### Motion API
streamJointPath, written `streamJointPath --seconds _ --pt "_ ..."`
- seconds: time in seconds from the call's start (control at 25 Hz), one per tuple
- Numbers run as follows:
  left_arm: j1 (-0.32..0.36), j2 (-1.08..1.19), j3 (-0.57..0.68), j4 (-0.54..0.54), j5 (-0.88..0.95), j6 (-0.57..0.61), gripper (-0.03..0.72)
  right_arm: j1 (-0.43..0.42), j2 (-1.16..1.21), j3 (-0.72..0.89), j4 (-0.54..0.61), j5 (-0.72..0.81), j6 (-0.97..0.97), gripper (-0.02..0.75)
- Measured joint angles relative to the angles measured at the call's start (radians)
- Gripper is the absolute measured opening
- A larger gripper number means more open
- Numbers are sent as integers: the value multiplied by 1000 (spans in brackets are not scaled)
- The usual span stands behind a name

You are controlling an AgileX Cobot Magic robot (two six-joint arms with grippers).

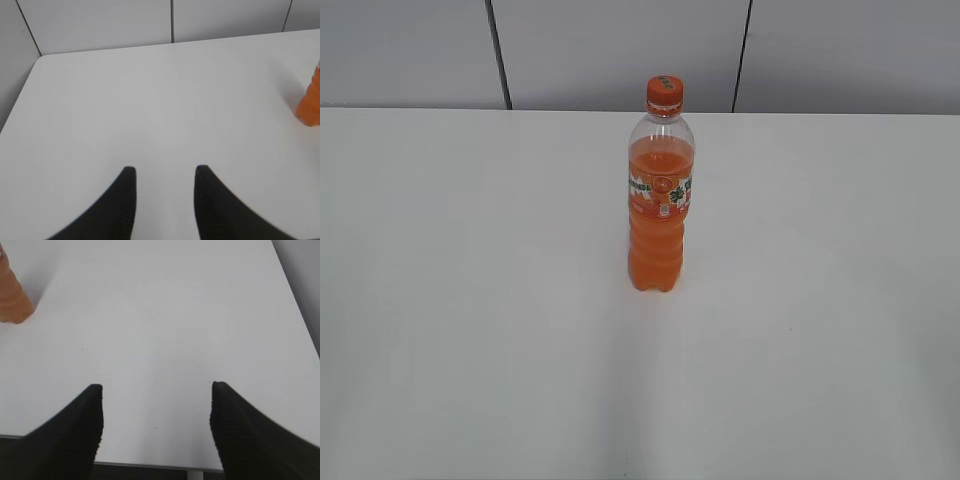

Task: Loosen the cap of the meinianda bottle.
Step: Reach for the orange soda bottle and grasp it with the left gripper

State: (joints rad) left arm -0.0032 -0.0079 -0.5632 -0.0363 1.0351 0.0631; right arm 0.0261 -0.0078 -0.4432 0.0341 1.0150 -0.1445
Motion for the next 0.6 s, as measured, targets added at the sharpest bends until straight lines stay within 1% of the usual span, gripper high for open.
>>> streamJointPath --seconds 0.6 --pt "0 0 0 0 0 0 247 0 0 0 0 0 0 503"
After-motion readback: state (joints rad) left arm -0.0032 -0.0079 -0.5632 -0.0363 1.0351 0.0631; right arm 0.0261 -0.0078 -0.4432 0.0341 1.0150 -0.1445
